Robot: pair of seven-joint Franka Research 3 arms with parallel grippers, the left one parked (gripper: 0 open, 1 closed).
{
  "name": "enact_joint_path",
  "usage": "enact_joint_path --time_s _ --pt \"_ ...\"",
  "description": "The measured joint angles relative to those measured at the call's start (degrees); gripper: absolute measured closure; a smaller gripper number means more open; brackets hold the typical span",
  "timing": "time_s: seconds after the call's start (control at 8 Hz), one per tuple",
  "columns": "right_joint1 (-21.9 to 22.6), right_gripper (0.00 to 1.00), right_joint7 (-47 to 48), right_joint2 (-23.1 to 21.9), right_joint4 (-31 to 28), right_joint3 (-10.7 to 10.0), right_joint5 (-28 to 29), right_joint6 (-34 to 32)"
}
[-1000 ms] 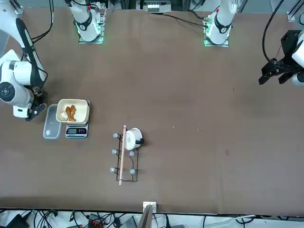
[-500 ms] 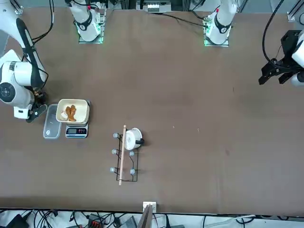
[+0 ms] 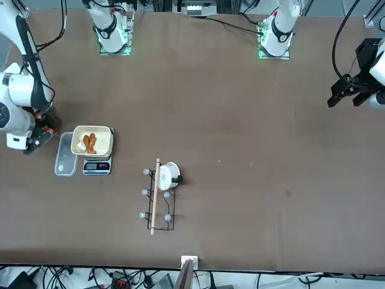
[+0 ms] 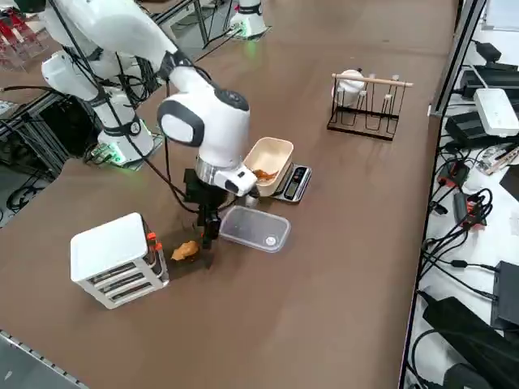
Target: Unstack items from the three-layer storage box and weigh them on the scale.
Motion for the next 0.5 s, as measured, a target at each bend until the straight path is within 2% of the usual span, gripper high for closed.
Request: enact_joint_path --time_s 0.12,0.25,0.5 --pt "-0.75 0.23 -0.83 -1.7 -0.29 -0.06 0.13 -2.3" --pt "-3.25 0.25 -2.59 -2.19 -1.6 -0.17 0.18 -0.47" --pt "-8.8 0.24 -4.44 -1.15 -6.86 -0.51 0.17 10.25"
